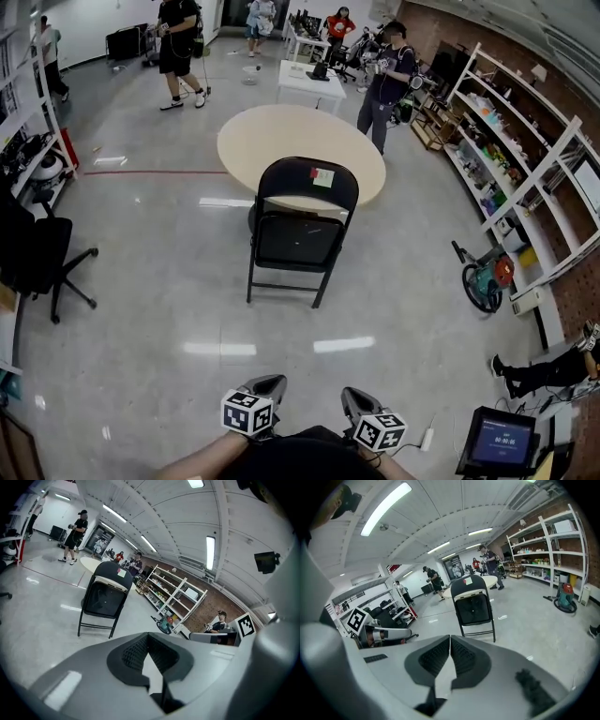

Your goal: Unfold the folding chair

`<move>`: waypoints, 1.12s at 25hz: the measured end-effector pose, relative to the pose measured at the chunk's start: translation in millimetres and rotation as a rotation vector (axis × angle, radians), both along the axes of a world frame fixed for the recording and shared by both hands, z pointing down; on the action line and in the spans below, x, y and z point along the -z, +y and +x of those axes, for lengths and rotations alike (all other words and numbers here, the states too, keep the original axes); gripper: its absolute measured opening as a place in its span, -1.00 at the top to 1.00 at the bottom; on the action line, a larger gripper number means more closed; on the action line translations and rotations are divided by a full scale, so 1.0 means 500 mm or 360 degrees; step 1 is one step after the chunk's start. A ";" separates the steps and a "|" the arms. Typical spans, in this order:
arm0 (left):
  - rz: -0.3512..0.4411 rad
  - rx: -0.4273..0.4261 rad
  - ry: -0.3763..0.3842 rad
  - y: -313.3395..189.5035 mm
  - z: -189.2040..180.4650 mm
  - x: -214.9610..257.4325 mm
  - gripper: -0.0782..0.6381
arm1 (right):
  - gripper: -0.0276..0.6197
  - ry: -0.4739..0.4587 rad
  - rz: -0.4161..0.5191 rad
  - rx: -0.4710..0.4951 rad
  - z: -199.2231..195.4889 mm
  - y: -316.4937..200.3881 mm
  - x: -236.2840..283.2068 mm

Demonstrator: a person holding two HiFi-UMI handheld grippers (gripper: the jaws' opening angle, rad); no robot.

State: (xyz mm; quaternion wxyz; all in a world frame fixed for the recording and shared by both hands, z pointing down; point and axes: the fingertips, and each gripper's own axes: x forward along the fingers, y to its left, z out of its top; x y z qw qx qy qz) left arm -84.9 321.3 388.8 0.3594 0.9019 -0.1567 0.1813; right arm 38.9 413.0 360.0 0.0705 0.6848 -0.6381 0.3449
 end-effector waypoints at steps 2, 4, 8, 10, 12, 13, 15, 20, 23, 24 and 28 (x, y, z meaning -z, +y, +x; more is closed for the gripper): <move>0.0001 0.0017 -0.0002 -0.018 -0.016 -0.002 0.77 | 0.89 0.0009 -0.0005 0.0028 -0.015 -0.021 0.001; 0.0004 0.0027 -0.0013 -0.033 -0.028 -0.006 0.77 | 0.89 0.0011 -0.0011 0.0064 -0.031 -0.040 -0.002; 0.0000 0.0041 -0.0040 -0.048 -0.025 -0.017 0.77 | 0.89 -0.0002 -0.0021 0.0125 -0.039 -0.064 -0.015; -0.0002 0.0052 -0.0056 -0.054 -0.017 -0.025 0.77 | 0.89 -0.0030 -0.0024 0.0135 -0.031 -0.073 -0.027; -0.0004 0.0073 -0.0078 -0.060 -0.007 -0.031 0.77 | 0.89 -0.0064 -0.0022 0.0141 -0.017 -0.085 -0.039; -0.0003 0.0086 -0.0091 -0.062 -0.002 -0.032 0.77 | 0.89 -0.0081 -0.0018 0.0148 -0.008 -0.092 -0.042; 0.0001 0.0117 -0.0117 -0.068 0.012 -0.030 0.77 | 0.89 -0.0112 -0.0004 0.0169 0.011 -0.108 -0.045; 0.0033 0.0211 -0.0168 -0.098 0.080 -0.014 0.77 | 0.89 -0.0166 0.0064 0.0270 0.086 -0.170 -0.037; 0.0076 0.0241 -0.0192 -0.117 0.147 -0.002 0.77 | 0.89 -0.0198 0.0108 0.0297 0.150 -0.202 -0.032; 0.0093 0.0253 -0.0198 -0.123 0.169 0.002 0.77 | 0.89 -0.0212 0.0119 0.0298 0.173 -0.210 -0.032; 0.0154 0.0303 -0.0210 -0.148 0.250 0.023 0.77 | 0.89 -0.0250 0.0149 0.0299 0.258 -0.226 -0.033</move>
